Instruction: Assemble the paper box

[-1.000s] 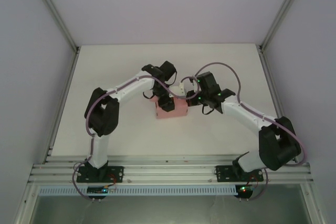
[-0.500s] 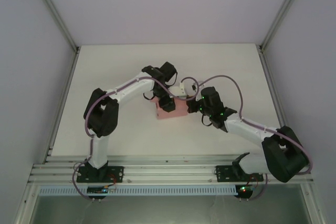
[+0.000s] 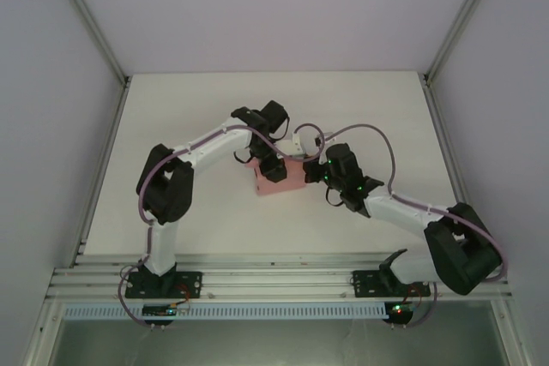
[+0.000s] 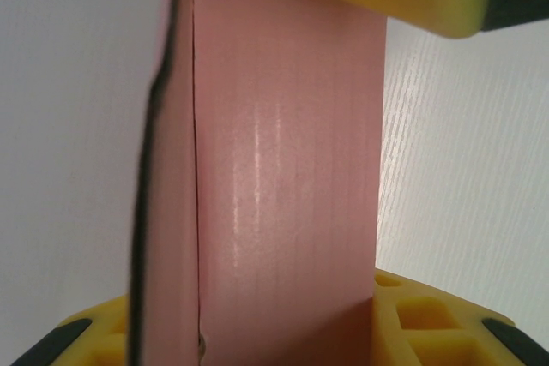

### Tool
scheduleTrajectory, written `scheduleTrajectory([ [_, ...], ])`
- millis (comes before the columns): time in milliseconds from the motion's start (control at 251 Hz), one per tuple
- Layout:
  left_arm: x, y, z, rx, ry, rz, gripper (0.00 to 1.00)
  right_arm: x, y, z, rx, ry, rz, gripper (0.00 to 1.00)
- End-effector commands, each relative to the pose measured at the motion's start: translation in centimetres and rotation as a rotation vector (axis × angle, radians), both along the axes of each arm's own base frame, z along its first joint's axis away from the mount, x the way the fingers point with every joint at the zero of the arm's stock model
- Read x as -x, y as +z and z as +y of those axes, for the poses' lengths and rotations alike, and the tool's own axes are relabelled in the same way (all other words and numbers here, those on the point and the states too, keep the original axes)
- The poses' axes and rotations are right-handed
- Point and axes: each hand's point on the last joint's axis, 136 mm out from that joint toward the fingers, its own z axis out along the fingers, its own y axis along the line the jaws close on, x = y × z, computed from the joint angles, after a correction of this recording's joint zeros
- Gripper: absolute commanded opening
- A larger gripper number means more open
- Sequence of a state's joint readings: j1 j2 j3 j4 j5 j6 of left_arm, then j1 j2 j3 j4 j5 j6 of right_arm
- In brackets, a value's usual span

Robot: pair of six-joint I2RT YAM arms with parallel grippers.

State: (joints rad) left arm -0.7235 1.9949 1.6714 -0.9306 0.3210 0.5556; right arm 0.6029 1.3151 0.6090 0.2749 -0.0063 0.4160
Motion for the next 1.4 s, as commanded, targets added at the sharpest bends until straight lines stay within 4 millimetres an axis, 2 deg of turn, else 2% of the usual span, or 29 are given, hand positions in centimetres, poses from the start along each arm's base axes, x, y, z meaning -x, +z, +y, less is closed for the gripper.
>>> scheduleTrajectory([
  [0, -1.9, 0.5, -2.2, 0.071, 0.023, -0.086, 0.35, 4.7, -2.7, 1.4, 0.038, 0.111, 0.231, 0.00],
  [92, -1.9, 0.5, -2.3, 0.073, 0.022, -0.088, 0.35, 4.9, -2.8, 1.1, 0.053, 0.107, 0.237, 0.00],
  [375, -2.1, 0.7, -2.5, 0.084, 0.031, -0.094, 0.35, 6.8, -9.6, -0.2, 0.116, 0.161, 0.255, 0.00],
  [431, -2.1, 0.7, -2.4, 0.084, 0.035, -0.094, 0.35, 6.5, -10.0, -0.4, 0.150, 0.160, 0.206, 0.00],
  [599, -2.2, 0.8, -2.3, 0.078, 0.036, -0.106, 0.36, 8.1, -11.7, -1.6, 0.242, 0.167, 0.172, 0.00],
  [790, -2.3, 1.8, -2.3, 0.091, 0.040, -0.120, 0.44, 8.0, -11.7, -2.4, 0.301, 0.160, 0.142, 0.00],
  [874, -2.5, 2.7, -2.5, 0.108, 0.040, -0.136, 0.51, 7.8, -11.7, -2.3, 0.306, 0.160, 0.148, 0.00],
  [922, -2.4, 3.3, -2.6, 0.117, 0.040, -0.141, 0.62, 7.6, -11.7, -2.3, 0.318, 0.152, 0.162, 0.00],
  [966, -2.3, 3.8, -2.6, 0.124, 0.039, -0.143, 0.63, 7.4, -11.6, -2.1, 0.327, 0.147, 0.173, 0.00],
  [1034, -2.2, 4.5, -2.5, 0.135, 0.038, -0.152, 0.71, 7.2, -11.3, -1.8, 0.328, 0.136, 0.185, 0.00],
  [1141, -1.8, 5.5, -2.0, 0.141, 0.044, -0.167, 0.77, 6.9, -10.9, -1.6, 0.329, 0.121, 0.200, 0.00],
  [1261, -1.8, 6.6, -0.5, 0.128, 0.101, -0.213, 0.82, 6.7, -10.6, -1.5, 0.337, 0.119, 0.203, 0.00],
  [1397, -2.2, 8.8, 2.5, 0.105, 0.282, -0.298, 0.83, 6.8, -10.5, -1.4, 0.355, 0.113, 0.198, 0.00],
])
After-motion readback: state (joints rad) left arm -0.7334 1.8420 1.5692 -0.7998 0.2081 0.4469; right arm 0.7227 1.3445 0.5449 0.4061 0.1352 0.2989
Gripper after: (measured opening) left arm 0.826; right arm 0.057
